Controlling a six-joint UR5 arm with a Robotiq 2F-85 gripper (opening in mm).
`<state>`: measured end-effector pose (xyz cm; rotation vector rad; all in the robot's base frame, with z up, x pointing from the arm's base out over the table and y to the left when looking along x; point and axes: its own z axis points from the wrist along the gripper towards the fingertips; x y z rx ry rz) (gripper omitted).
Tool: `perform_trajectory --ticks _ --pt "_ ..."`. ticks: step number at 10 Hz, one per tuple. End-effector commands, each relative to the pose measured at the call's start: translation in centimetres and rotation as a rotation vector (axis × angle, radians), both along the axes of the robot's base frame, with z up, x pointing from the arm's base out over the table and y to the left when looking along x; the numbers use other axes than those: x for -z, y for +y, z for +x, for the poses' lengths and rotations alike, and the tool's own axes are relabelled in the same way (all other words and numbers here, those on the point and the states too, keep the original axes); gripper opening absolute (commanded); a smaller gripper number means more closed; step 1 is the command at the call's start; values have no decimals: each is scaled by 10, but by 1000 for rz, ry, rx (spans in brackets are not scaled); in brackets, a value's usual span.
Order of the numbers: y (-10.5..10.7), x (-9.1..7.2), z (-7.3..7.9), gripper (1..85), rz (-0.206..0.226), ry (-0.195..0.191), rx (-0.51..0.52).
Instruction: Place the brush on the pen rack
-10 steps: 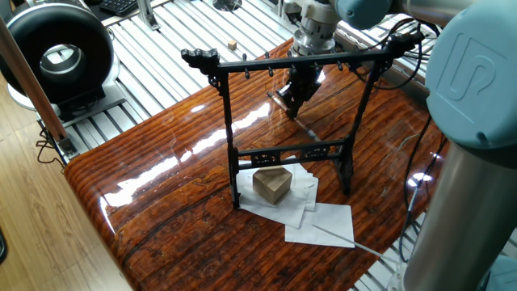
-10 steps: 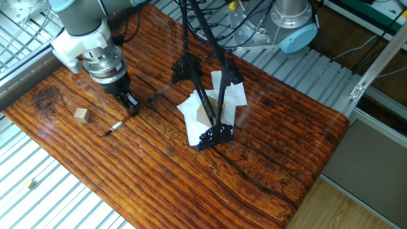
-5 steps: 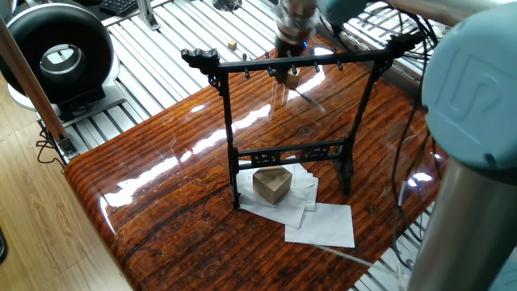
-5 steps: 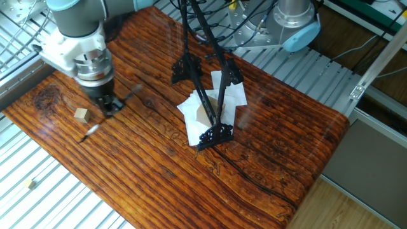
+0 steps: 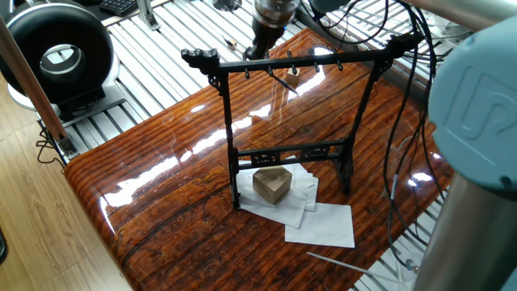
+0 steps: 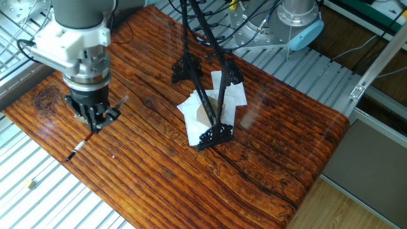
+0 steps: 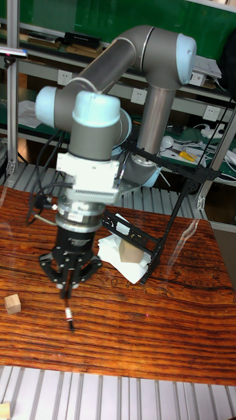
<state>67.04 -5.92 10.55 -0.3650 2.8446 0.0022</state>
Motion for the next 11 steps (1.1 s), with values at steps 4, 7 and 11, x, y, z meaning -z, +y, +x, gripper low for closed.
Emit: perform_trajectory --ticks 4,7,11 --pt "41 -32 -26 10 124 30 -59" --pt "46 -41 -29 10 136 6 -103" --pt "46 -50 -64 10 135 71 -120"
